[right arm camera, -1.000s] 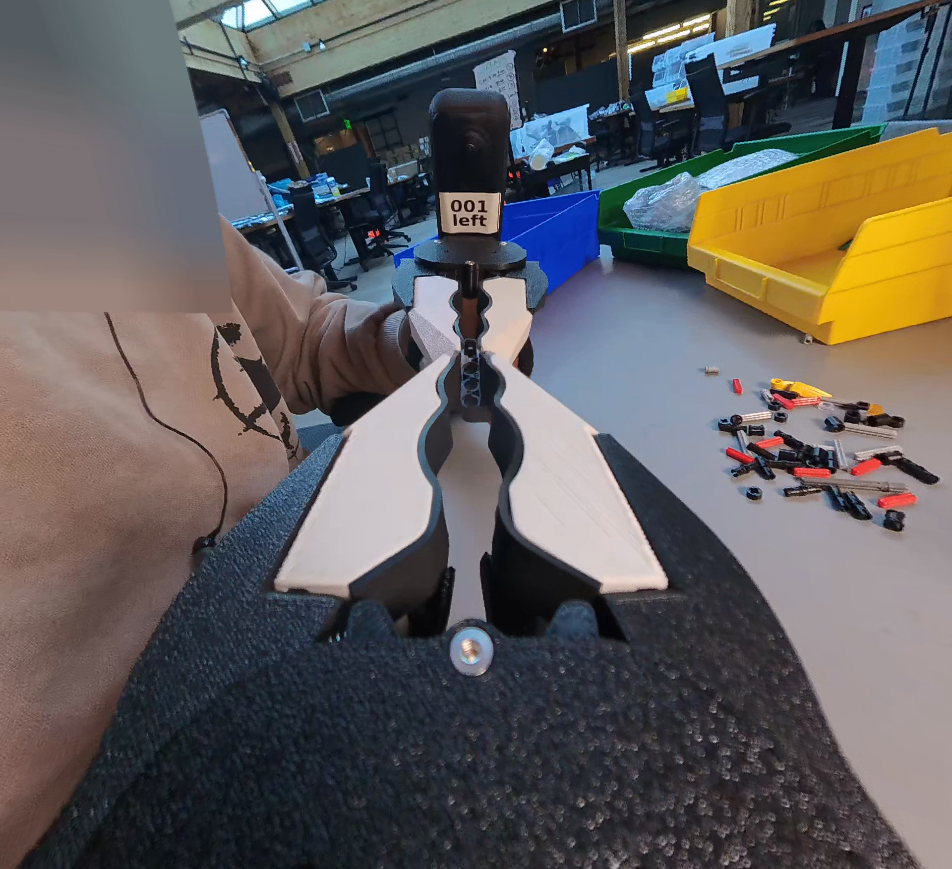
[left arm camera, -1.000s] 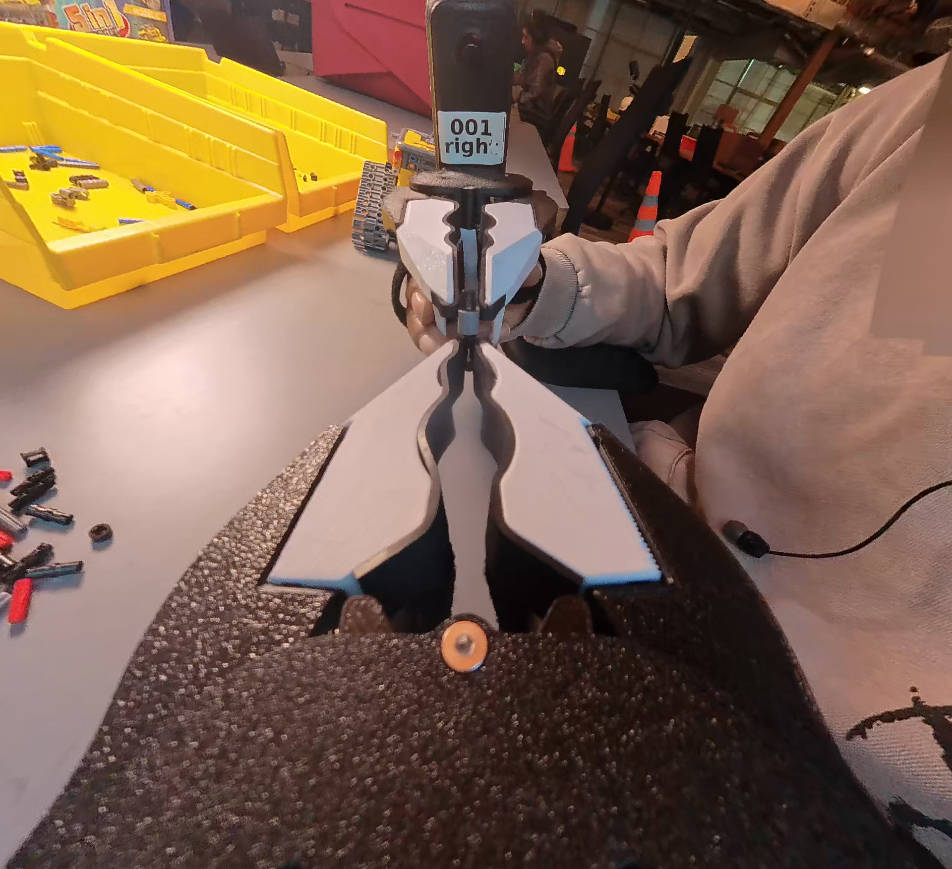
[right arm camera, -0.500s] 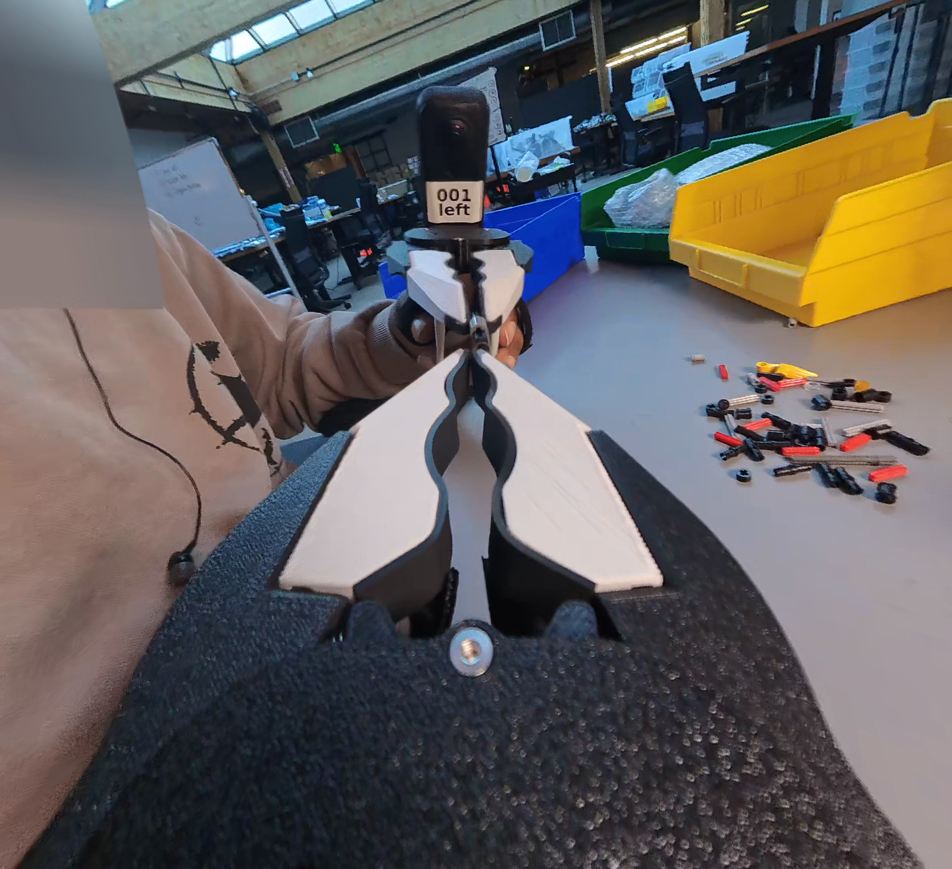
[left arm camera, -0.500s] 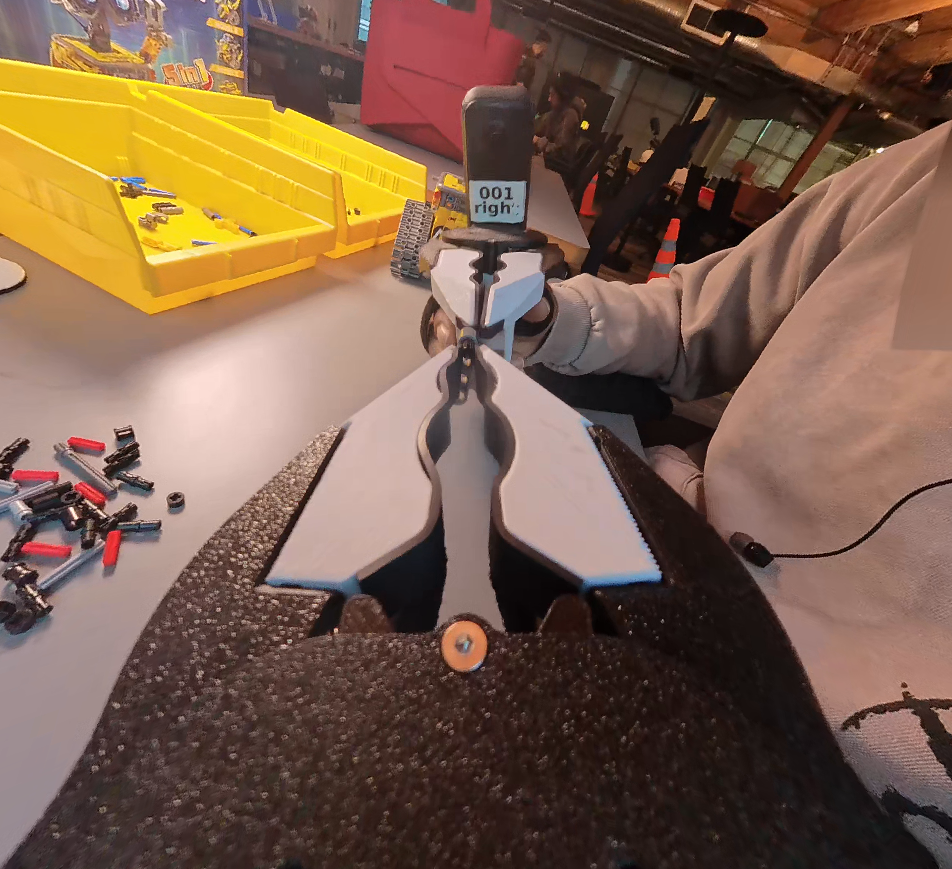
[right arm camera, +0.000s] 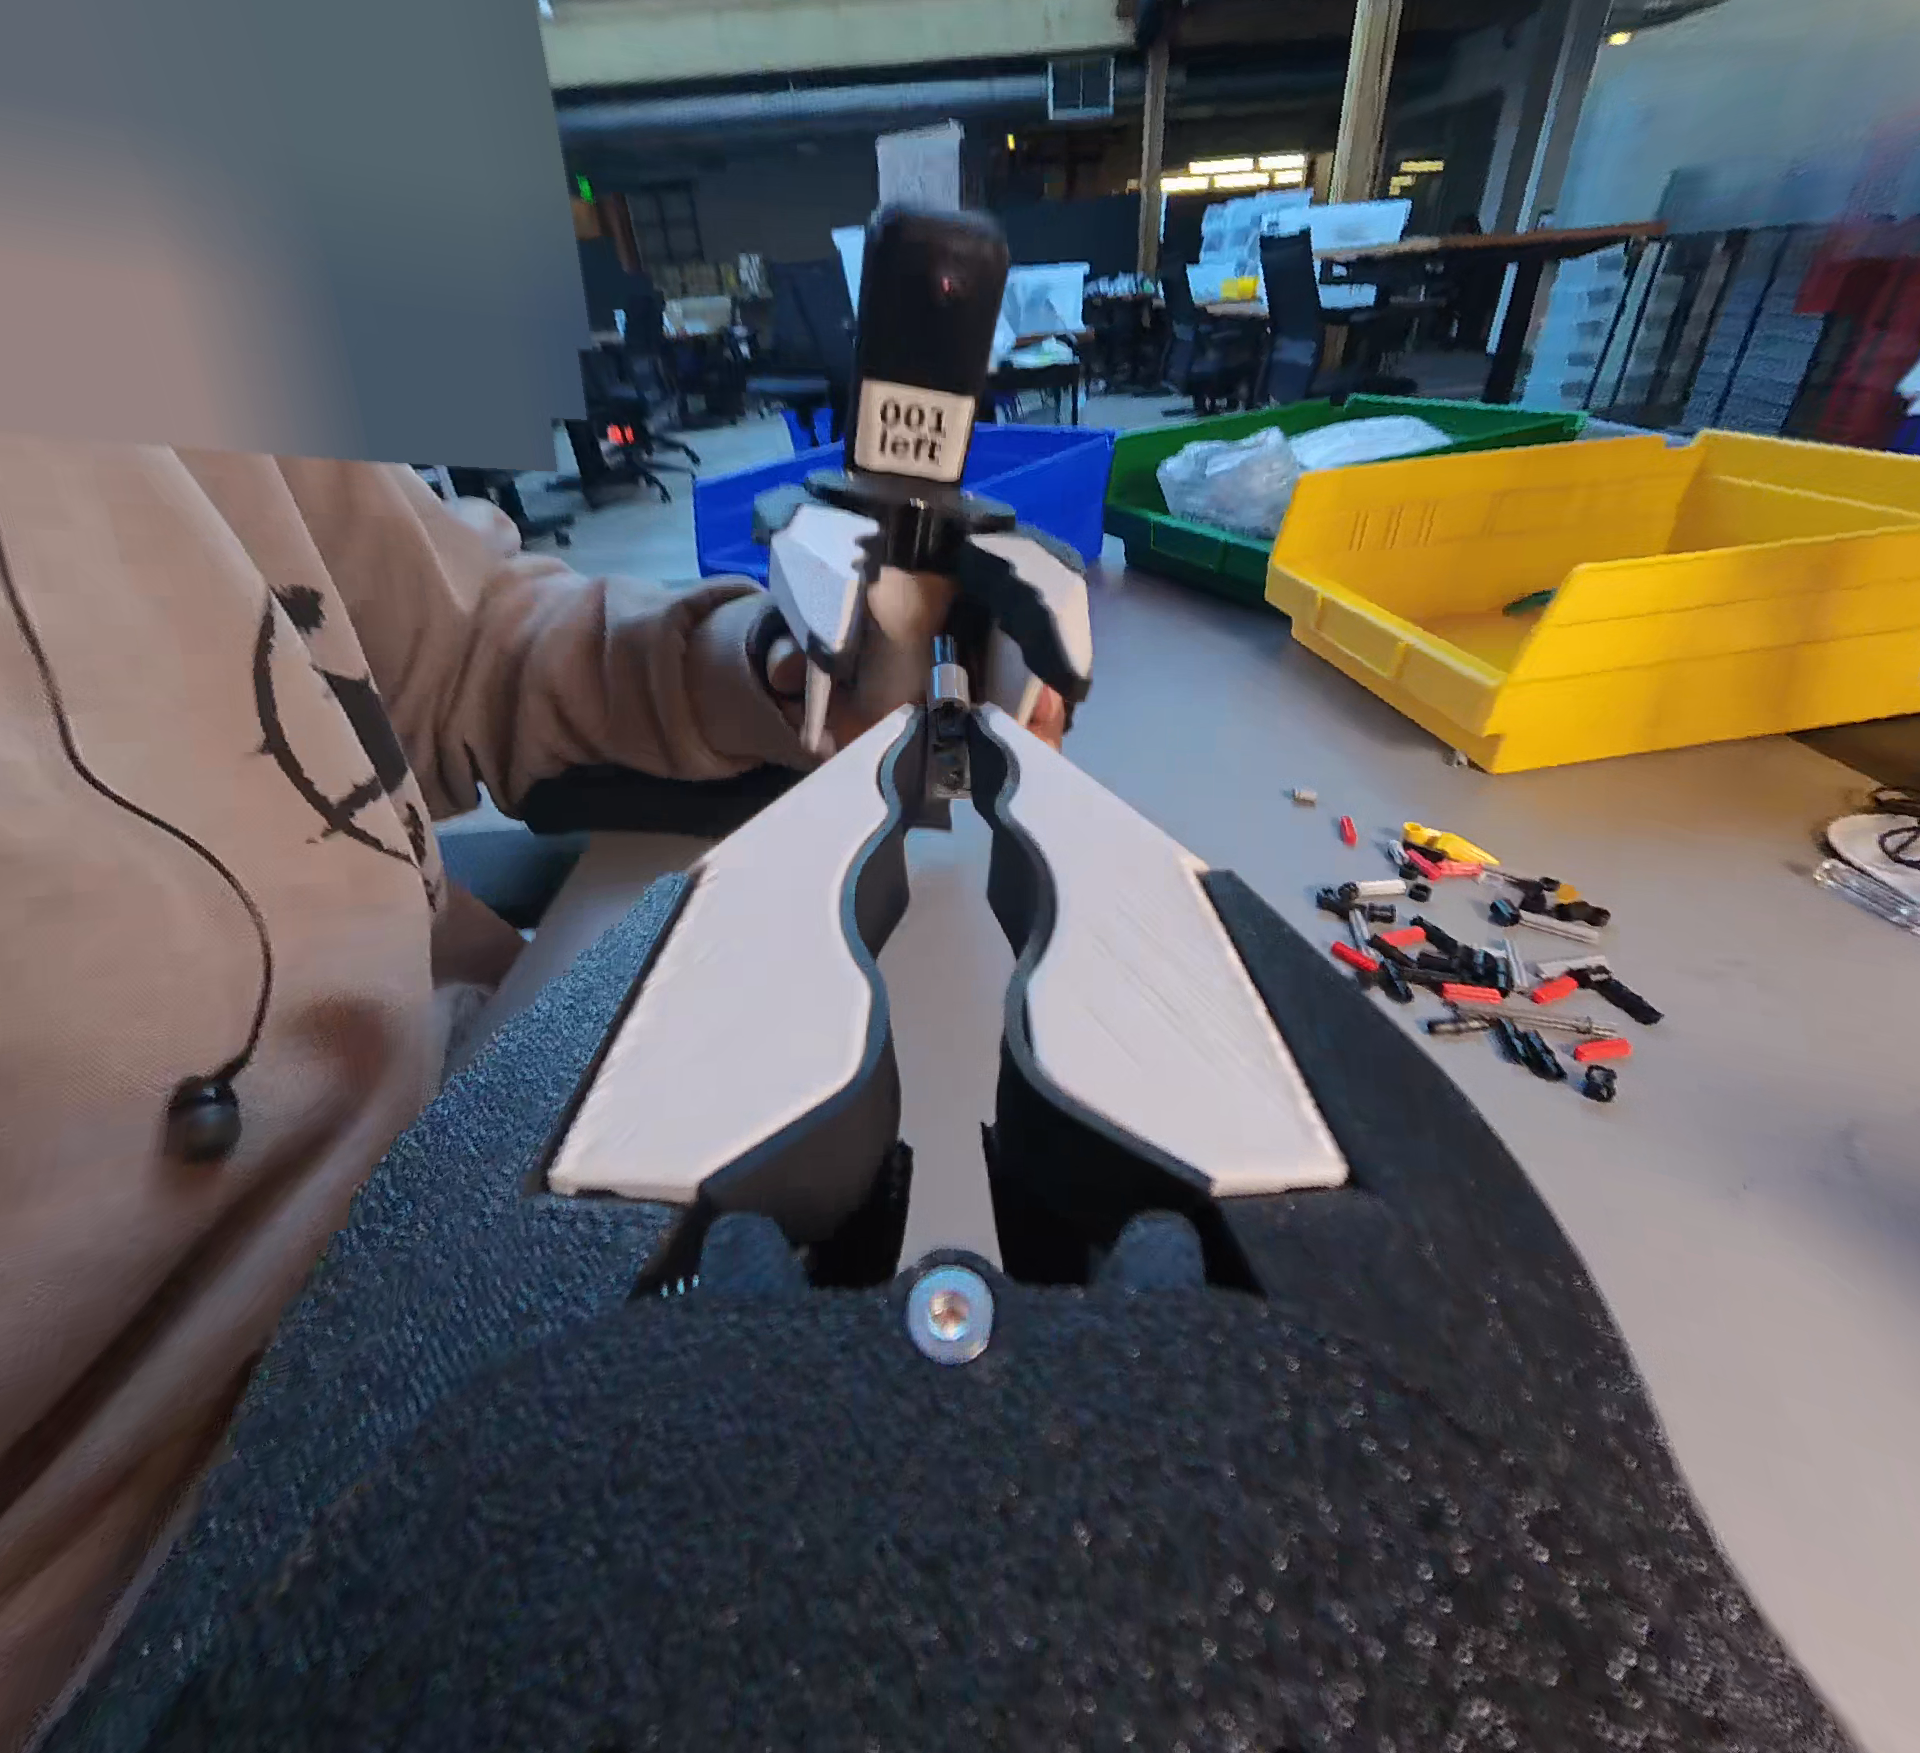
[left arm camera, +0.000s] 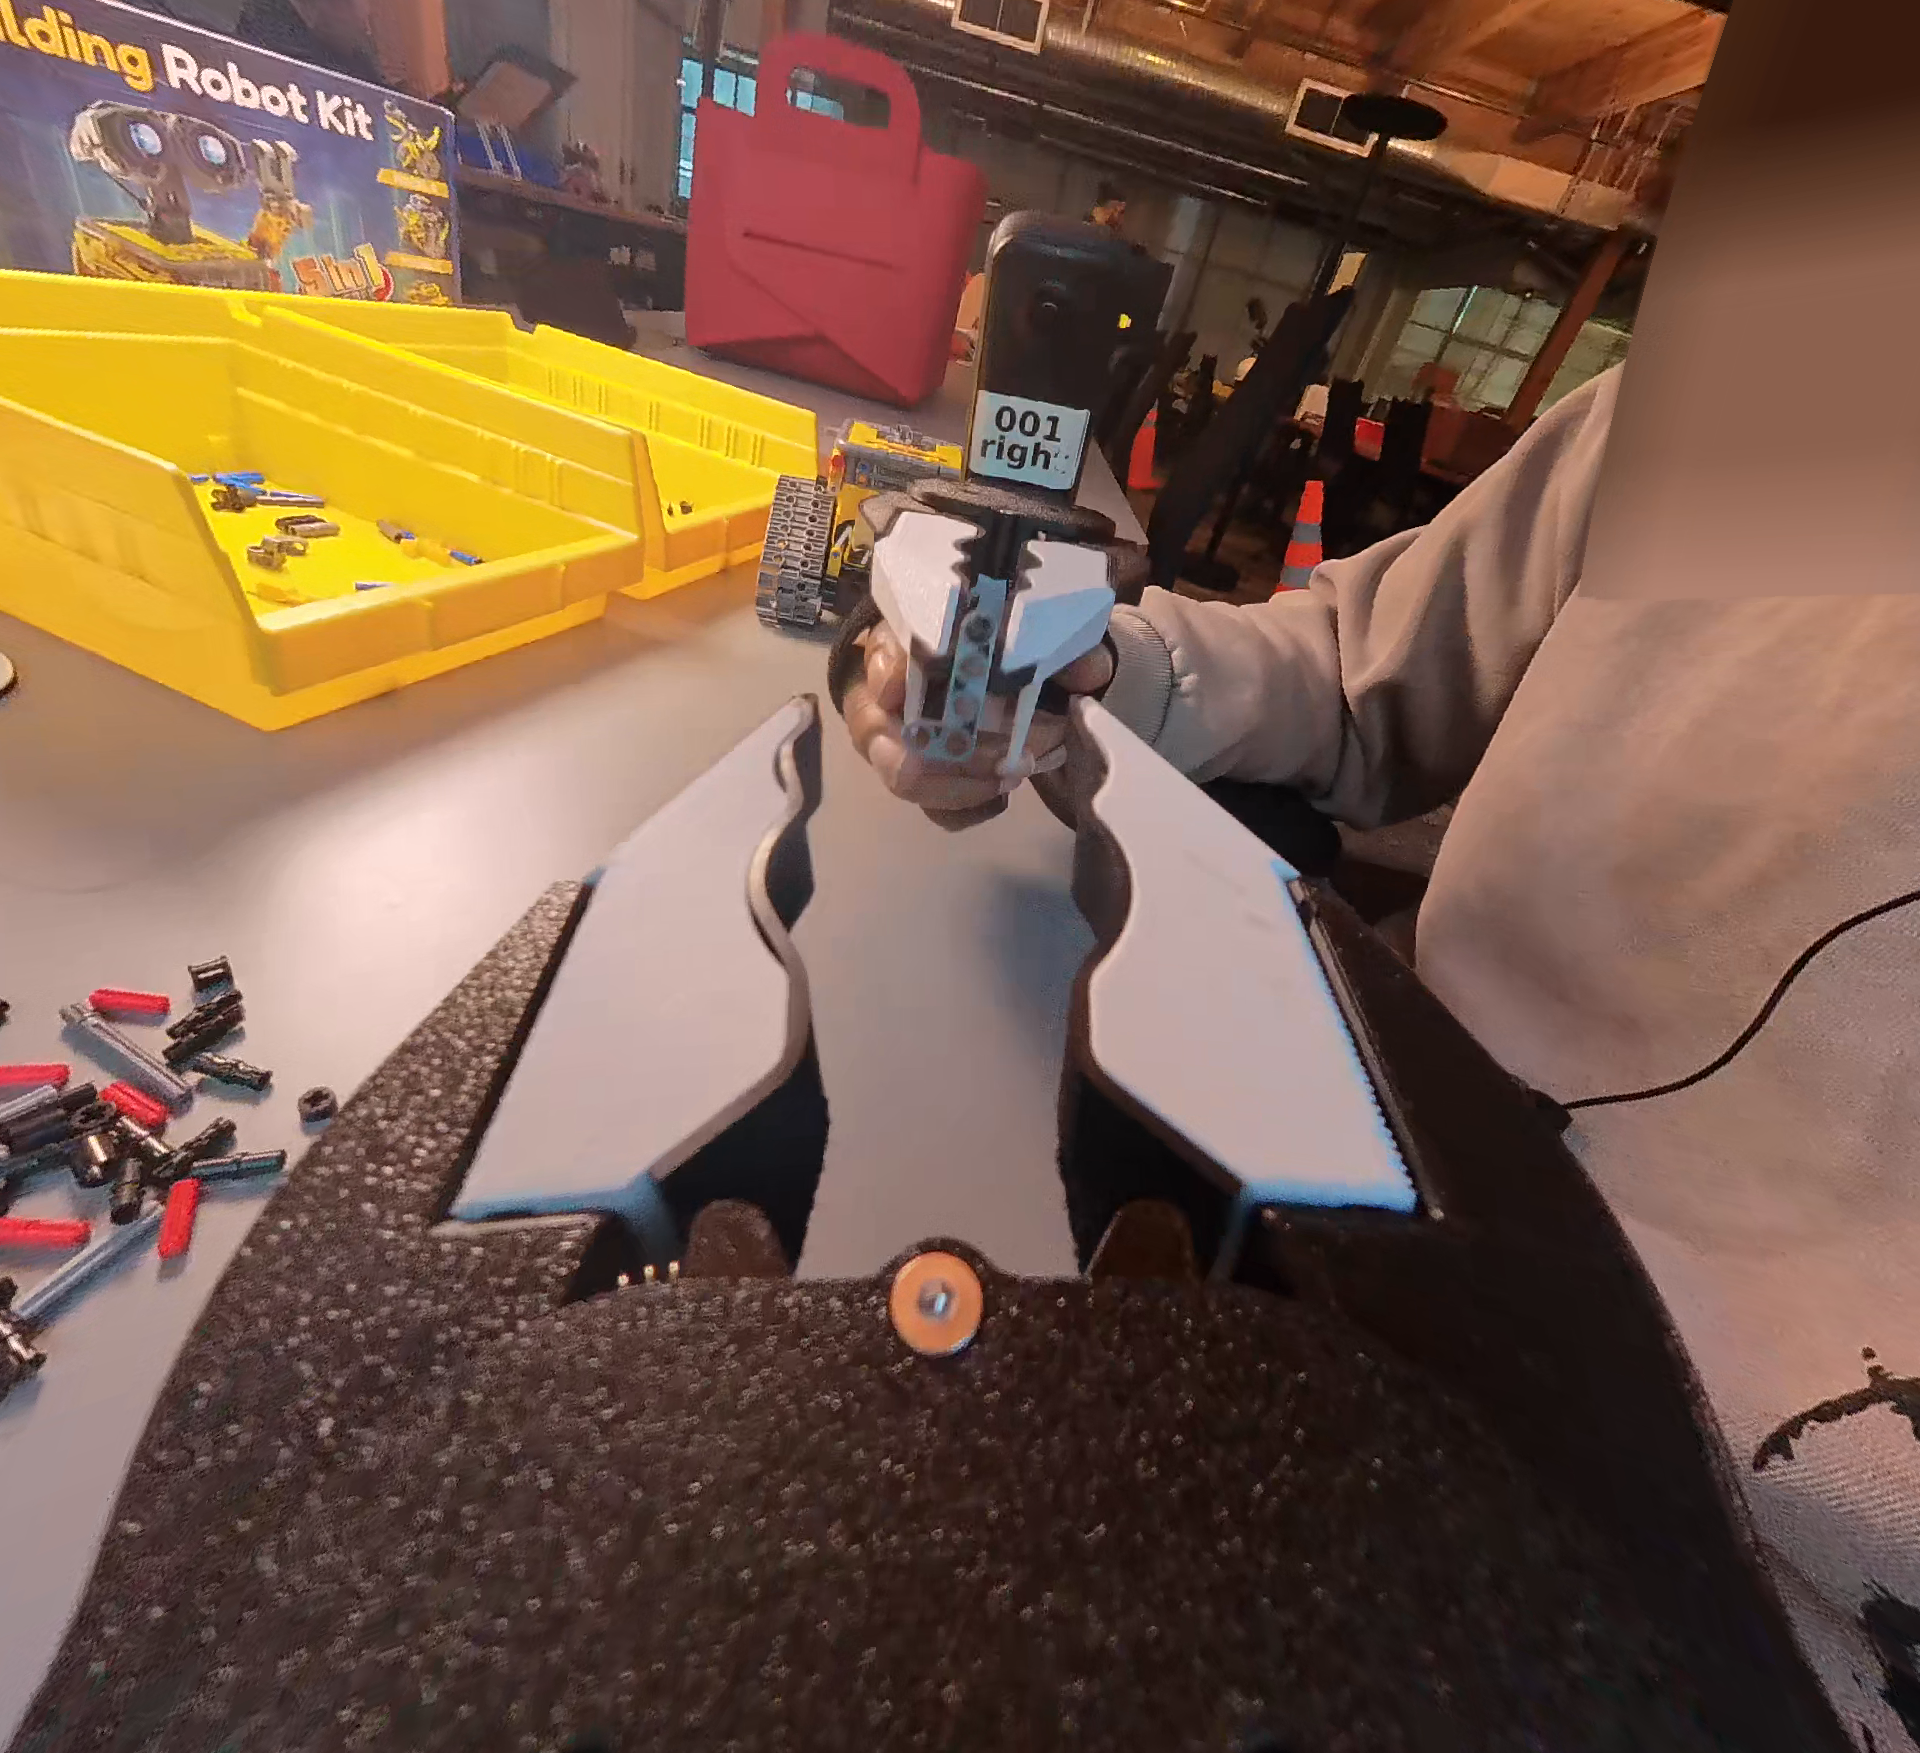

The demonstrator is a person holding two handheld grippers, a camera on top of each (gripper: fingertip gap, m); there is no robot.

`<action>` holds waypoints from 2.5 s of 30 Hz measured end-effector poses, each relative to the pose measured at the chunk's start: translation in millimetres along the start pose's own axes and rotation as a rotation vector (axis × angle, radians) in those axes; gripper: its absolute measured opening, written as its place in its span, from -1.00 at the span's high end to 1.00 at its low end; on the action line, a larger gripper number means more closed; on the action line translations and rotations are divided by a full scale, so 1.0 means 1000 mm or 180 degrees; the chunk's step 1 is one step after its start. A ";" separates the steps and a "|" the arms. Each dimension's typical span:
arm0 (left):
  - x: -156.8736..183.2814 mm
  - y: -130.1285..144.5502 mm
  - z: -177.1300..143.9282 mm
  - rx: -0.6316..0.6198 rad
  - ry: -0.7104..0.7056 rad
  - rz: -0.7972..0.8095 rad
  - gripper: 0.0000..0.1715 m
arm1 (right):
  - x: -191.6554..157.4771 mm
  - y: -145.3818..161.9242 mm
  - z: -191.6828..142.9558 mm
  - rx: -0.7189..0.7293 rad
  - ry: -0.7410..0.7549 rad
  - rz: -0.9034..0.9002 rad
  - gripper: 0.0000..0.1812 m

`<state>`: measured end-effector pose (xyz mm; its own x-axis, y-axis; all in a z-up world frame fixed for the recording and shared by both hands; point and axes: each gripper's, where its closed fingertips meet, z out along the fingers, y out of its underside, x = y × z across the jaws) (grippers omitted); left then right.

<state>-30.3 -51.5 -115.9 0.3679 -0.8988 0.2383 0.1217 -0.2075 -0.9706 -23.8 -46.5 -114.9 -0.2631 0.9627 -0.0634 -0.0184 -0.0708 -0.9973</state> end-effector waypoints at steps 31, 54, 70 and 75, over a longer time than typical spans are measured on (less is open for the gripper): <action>-0.045 0.055 -0.003 -0.1523 -0.1365 0.2220 0.82 | 0.031 0.061 -0.001 -0.1234 0.0597 -0.0129 0.82; -0.001 0.001 0.005 0.0223 0.0672 -0.1515 0.56 | 0.012 0.001 -0.002 -0.0454 0.0776 -0.1757 0.97; 0.019 0.015 0.011 -0.0066 0.0685 -0.0723 0.90 | -0.011 0.010 0.007 -0.0230 0.0068 -0.0225 0.97; 0.026 0.016 0.012 -0.0100 0.0619 -0.0262 0.90 | -0.018 0.007 0.005 -0.0085 -0.0245 0.0154 0.96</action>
<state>-7.9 -73.2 -125.3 0.1729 -0.9353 0.3088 0.1141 -0.2924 -0.9495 -24.3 -66.2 -121.0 -0.3365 0.9353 -0.1097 0.0217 -0.1088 -0.9938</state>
